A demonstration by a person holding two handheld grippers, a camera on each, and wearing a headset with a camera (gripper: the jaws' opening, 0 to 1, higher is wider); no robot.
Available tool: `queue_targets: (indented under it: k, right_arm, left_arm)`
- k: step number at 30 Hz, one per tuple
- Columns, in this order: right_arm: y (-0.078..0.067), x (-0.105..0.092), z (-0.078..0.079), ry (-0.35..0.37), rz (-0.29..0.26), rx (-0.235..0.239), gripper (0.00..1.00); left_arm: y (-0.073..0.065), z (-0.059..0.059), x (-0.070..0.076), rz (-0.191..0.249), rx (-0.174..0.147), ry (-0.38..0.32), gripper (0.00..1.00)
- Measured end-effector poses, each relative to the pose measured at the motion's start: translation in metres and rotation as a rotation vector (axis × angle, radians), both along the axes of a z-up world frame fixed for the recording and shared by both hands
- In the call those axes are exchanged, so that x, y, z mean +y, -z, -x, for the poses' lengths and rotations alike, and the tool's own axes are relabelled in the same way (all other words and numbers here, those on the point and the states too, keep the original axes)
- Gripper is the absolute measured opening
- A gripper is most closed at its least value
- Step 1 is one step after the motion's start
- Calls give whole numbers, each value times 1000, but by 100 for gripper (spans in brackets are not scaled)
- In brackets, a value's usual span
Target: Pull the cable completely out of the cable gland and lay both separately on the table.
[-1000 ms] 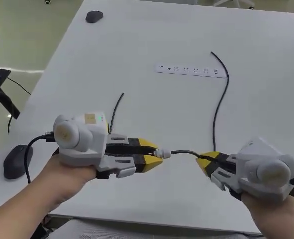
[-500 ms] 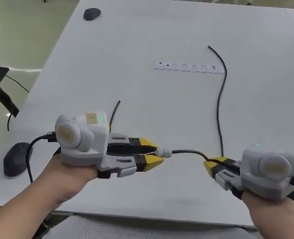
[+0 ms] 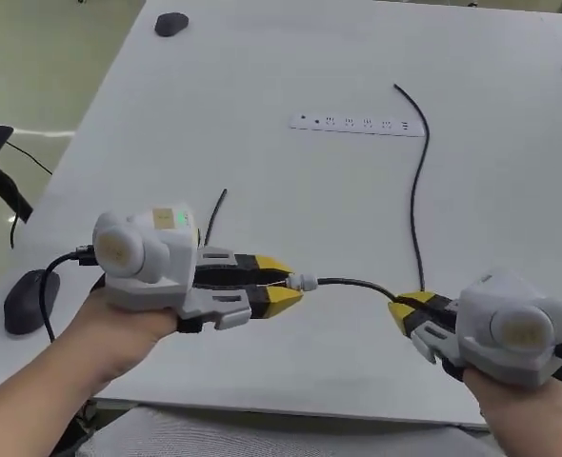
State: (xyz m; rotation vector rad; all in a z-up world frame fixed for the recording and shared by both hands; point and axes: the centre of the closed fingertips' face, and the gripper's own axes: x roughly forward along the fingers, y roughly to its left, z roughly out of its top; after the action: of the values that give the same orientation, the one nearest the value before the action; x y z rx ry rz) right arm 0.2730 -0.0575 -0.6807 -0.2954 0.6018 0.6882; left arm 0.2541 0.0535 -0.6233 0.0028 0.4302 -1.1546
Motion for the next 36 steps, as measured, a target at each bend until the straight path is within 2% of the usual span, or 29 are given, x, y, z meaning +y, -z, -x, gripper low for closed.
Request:
queue_targets:
  k: [1, 3, 5, 6, 7, 11, 13, 17, 26, 29, 36]
  right_arm:
    - [-1, 0, 2, -14, 23, -9, 2]
    - [-4, 2, 3, -27, 32, -22, 4]
    - [-14, 6, 4, -46, 48, -52, 8]
    - [-20, 9, 3, -78, 73, -83, 8]
    - [-22, 12, 5, -99, 90, -92, 9]
    - [-30, 33, 11, -205, 155, -128, 12]
    - [-33, 44, 14, -243, 170, -149, 12]
    - [-32, 63, 19, -328, 233, -189, 12]
    - [-37, 80, 20, -346, 242, -204, 8]
    - [-35, 81, 24, -363, 250, -200, 6]
    - [-34, 79, 25, -362, 262, -207, 2]
  left_arm:
    - [0, 0, 0, 0, 5, -1, 15]
    - [0, 0, 0, -2, 2, 0, 15]
    - [1, 1, -1, -5, 2, 4, 15]
    - [0, 1, -1, -4, 2, 5, 15]
    - [1, 1, -1, -4, 2, 6, 15]
    - [2, 3, -2, -8, 3, 11, 15]
    - [3, 4, -3, -9, 8, 12, 15]
    - [6, 6, -5, -15, 7, 21, 15]
    - [11, 10, -6, -40, 8, 24, 15]
    - [12, 10, -6, -39, 17, 19, 15]
    - [12, 13, -7, -45, 14, 24, 15]
